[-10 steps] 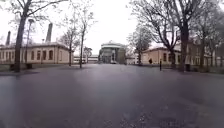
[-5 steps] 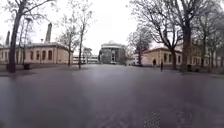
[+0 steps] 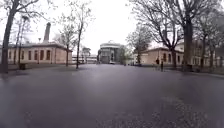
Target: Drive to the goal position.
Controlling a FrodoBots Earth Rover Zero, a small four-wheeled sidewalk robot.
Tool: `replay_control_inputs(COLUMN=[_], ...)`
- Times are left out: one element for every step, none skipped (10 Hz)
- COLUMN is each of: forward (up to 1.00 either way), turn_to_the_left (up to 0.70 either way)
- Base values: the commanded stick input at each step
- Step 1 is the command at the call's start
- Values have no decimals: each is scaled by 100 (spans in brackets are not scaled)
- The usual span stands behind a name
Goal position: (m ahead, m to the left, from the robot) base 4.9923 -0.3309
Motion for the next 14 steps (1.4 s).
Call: replay_control_inputs(forward=[85, 85, 85, 85, 85, 85, 85, 85, 85, 85, 85, 85, 85, 85], turn_to_the_left=[0, 0, 0, 0, 0, 0, 0, 0, 0, 0, 0, 0, 0, 0])
